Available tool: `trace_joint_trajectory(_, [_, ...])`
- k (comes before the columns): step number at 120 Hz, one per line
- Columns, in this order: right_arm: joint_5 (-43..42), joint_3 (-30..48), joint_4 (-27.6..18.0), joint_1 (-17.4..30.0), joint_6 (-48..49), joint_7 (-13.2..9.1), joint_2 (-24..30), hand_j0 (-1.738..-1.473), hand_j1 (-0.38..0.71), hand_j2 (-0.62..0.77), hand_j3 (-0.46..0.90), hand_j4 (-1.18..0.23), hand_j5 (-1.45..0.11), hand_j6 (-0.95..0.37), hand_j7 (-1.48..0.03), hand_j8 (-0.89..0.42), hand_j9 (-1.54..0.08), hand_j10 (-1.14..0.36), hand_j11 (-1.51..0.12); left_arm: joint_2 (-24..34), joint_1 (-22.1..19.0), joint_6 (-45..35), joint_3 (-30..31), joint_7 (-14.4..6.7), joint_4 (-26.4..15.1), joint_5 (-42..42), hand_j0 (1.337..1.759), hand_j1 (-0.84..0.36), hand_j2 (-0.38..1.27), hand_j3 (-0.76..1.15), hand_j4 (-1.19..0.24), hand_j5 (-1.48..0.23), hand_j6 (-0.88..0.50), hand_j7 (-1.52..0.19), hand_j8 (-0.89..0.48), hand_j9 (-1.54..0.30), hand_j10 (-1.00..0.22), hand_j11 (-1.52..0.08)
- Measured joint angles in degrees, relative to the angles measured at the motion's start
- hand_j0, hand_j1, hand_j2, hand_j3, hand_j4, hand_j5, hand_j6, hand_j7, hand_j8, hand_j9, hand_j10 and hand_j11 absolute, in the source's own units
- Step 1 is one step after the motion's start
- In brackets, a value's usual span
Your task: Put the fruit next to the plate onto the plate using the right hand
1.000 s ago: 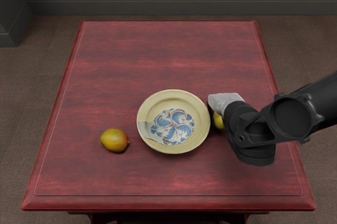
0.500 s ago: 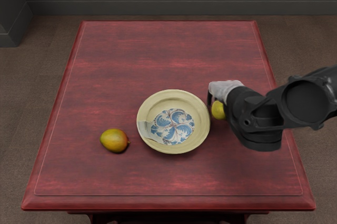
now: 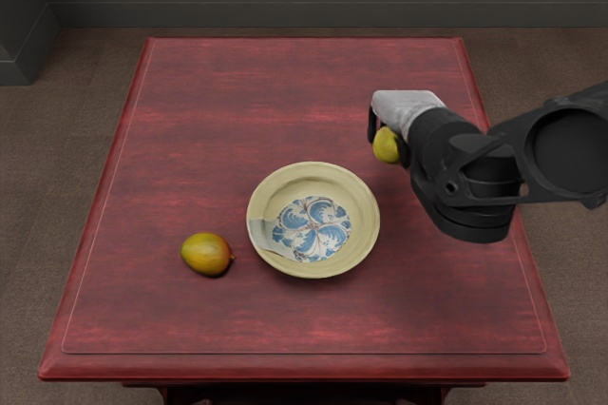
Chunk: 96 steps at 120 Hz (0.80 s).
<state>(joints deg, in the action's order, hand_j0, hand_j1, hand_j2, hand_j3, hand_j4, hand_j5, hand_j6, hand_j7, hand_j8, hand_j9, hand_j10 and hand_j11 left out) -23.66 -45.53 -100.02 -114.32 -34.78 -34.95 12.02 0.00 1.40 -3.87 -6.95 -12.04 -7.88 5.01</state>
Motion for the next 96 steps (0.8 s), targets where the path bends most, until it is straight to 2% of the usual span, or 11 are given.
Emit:
trace_joint_trajectory(39, [0.17,4.44,0.00,-1.62,-0.03,-0.01,-0.99,-1.655,0.29,0.20,0.00,-0.58,-0.97,-0.34,-0.92,-0.37,-0.94,-0.69,-0.94,0.00,0.01,0.00,0.00,0.00,0.00,0.00,1.658,0.35,0.00,0.00,0.00,0.00,0.00,0.00,0.00,0.00,0.00,0.00])
trace_joint_trajectory(96, [0.23,8.67,0.15,0.60,-0.07,-0.04,-6.95,-1.653,0.27,0.18,0.00,-0.60,-0.97,-0.36,-0.92,-0.39,-0.93,-0.70,-0.93,0.00,-0.08,0.00,-0.07,0.00,-0.01,0.00,1.658,0.35,0.00,0.00,0.00,0.00,0.00,0.00,0.00,0.00,0.00,0.00])
